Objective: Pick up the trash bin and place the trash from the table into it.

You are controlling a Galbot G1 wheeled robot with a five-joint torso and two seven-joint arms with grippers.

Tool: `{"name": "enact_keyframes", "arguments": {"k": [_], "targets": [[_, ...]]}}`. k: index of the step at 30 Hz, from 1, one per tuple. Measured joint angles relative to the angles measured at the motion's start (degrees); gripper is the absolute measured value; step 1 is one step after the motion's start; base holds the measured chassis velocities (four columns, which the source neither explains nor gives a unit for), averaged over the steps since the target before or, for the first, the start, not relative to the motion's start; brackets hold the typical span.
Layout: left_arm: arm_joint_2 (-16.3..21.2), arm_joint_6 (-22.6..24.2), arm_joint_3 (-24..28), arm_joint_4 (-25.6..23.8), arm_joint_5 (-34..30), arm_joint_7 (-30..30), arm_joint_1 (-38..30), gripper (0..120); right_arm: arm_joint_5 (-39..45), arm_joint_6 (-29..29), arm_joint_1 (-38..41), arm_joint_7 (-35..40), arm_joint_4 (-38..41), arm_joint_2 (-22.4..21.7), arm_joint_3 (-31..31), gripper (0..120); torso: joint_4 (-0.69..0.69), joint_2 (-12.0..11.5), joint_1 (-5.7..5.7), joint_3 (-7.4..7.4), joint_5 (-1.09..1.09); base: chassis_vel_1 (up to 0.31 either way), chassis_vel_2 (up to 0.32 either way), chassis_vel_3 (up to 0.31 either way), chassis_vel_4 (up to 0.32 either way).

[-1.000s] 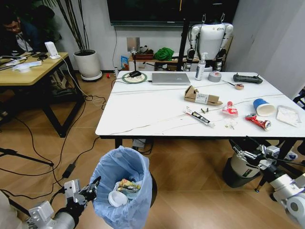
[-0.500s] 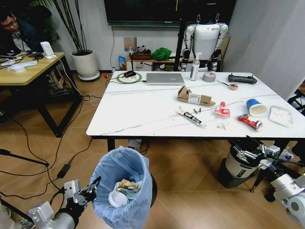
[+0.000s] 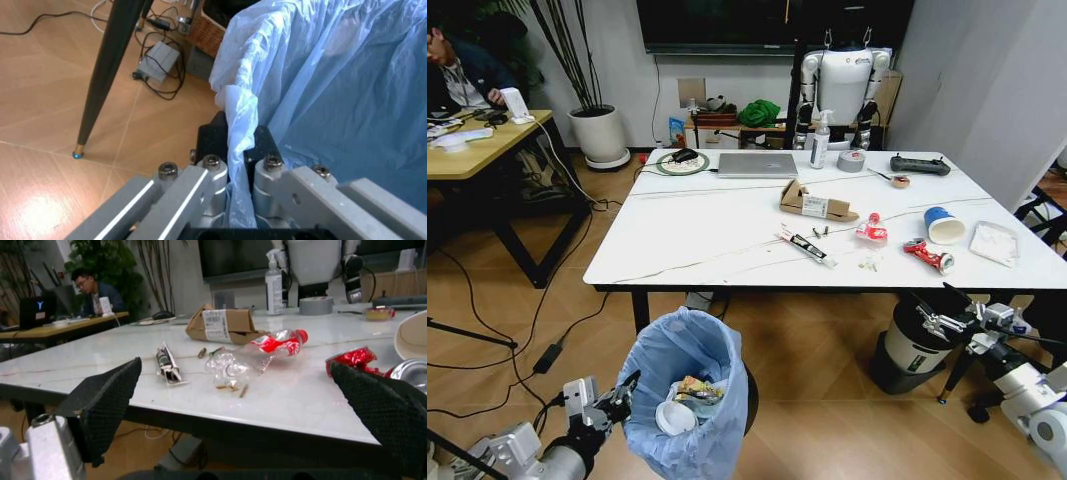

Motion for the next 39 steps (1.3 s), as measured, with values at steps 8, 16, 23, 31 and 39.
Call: {"name": "enact_keyframes", "arguments": {"k": [8,16,23,31,39], "targets": [[0.19,0.00,-0.79,-0.03,-0.02,0.00,0.50,0,0.19,-0.75,4.33,6.10,4.34,-4.07,-3.53,100,0.01,0.00,0.00,0.00,-0.02,0.000,0.000,0.000,0.000],[0.07,-0.01,-2.06,-0.29,-0.18,0.01,1.03,0,5.30,-7.49,14.91,16.89,7.49,-15.78,-16.11,100,0.01,0.00,0.00,0.00,-0.01,0.000,0.000,0.000,0.000],[2.93,0.35,0.22,0.83,-1.77,-1.28,-1.77,0,6.54,-8.55,17.83,19.37,6.49,-22.49,-20.41,100,0.02,0.00,0.01,0.01,-0.04,0.000,0.000,0.000,0.000],[3.84,0.39,-0.15,1.59,-1.78,-1.13,-0.68,0,6.59,-8.89,25.21,20.00,3.24,-24.51,-27.87,100,0.02,0.00,0.00,0.00,-0.03,0.000,0.000,0.000,0.000],[3.68,0.36,-1.18,1.20,-1.90,-1.10,-0.41,0,7.89,-9.86,33.72,20.89,1.40,-23.79,-36.74,100,0.00,0.00,0.00,0.00,-0.02,0.000,0.000,0.000,0.000]]}}
